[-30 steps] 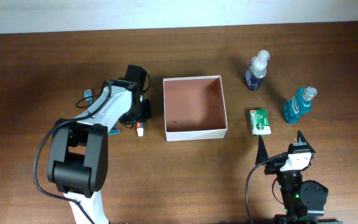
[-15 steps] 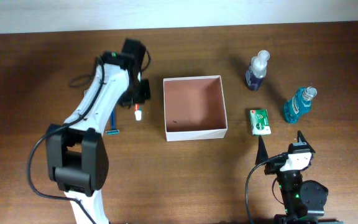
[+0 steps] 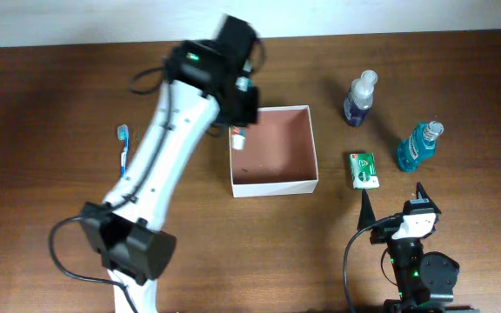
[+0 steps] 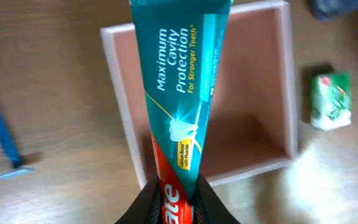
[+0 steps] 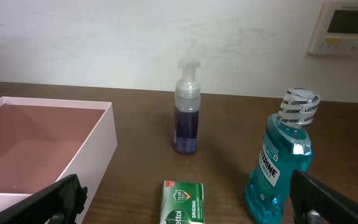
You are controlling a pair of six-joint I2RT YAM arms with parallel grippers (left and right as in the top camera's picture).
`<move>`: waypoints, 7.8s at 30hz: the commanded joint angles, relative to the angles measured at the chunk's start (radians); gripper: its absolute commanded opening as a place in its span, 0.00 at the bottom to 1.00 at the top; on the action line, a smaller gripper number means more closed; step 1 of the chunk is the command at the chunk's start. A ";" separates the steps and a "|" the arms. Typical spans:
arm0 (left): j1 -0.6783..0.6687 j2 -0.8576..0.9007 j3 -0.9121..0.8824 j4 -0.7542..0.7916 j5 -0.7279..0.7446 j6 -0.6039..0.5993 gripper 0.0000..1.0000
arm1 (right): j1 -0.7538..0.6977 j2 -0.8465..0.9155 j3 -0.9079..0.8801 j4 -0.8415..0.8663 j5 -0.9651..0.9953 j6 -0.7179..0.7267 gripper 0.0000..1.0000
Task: Pack container
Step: 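Lift the toothpaste tube and carry it over the white box, then lower the toothpaste into the box and open the left gripper, then move the left gripper back toward the blue razor, then lower the left gripper onto the blue razor handle and grasp it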
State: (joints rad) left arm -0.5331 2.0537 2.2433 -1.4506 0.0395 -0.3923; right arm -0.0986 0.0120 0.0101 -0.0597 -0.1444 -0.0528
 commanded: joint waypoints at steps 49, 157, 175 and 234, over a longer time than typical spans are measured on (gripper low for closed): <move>-0.021 0.303 -0.033 0.038 -0.168 -0.204 0.16 | -0.008 -0.008 -0.005 -0.005 -0.003 0.005 0.98; 0.469 0.137 0.081 -0.237 -0.055 0.204 0.99 | -0.008 -0.008 -0.005 -0.005 -0.003 0.005 0.98; 0.484 0.137 -0.443 0.109 -0.002 0.211 0.99 | -0.008 -0.008 -0.005 -0.005 -0.003 0.005 0.98; 0.523 0.138 -0.574 0.318 -0.009 0.246 0.98 | -0.008 -0.008 -0.005 -0.005 -0.003 0.005 0.98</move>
State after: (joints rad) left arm -0.0143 2.2162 1.6779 -1.1351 0.0265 -0.1707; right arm -0.0986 0.0120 0.0101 -0.0597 -0.1444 -0.0521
